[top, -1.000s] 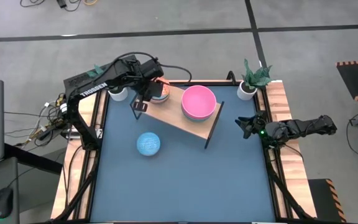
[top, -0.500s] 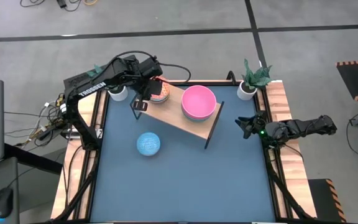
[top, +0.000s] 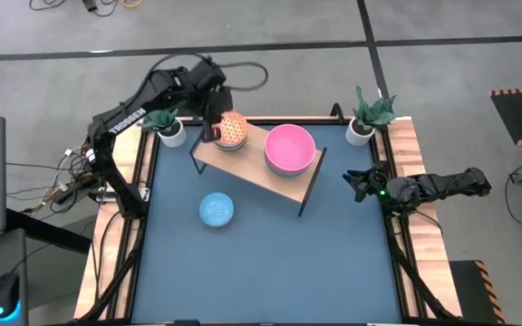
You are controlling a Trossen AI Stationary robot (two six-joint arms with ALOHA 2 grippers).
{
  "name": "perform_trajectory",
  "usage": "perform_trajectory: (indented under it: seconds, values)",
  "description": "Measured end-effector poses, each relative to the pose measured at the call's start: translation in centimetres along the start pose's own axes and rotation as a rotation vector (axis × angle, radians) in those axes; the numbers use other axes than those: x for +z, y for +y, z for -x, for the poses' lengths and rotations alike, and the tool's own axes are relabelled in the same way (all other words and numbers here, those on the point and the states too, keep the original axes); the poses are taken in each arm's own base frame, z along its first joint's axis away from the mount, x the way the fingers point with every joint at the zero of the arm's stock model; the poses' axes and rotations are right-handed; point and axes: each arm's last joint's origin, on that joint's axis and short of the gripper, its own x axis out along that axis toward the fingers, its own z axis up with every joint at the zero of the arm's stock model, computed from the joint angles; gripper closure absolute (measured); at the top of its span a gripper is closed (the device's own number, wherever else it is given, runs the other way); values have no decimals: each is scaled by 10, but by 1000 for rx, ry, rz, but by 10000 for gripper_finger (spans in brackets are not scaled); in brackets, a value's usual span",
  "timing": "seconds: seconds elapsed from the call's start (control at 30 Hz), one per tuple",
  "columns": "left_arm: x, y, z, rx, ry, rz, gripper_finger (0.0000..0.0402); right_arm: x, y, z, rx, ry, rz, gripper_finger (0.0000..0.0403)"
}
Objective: Place and stack bowls onto a shelf
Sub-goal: Stack the printed orange bowl onto the printed blue bowl on the shelf
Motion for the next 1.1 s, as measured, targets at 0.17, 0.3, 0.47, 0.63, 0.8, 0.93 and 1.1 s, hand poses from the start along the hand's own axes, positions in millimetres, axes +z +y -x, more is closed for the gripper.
perform_trajectory:
  seconds: [0.17,0.3,0.47,0.63,0.8,0.93,1.1]
  values:
    - [-8,23,-2,-21,-58,76,384,0,0,0,0,0,0,212]
    - [-12,33,-6,-18,-53,87,399,0,0,0,0,0,1,212]
    - [-16,39,-3,-11,-67,124,401,0,0,0,0,0,3,212]
    - [-24,24,36,-77,-154,121,401,0,0,0,1,1,3,212]
    - [-31,27,49,1,-155,119,401,0,0,0,0,-1,29,212]
    - [-38,46,45,26,-174,203,401,0,0,0,-4,-4,37,212]
    - [-63,67,5,-97,-121,361,401,0,0,0,-5,-5,35,212]
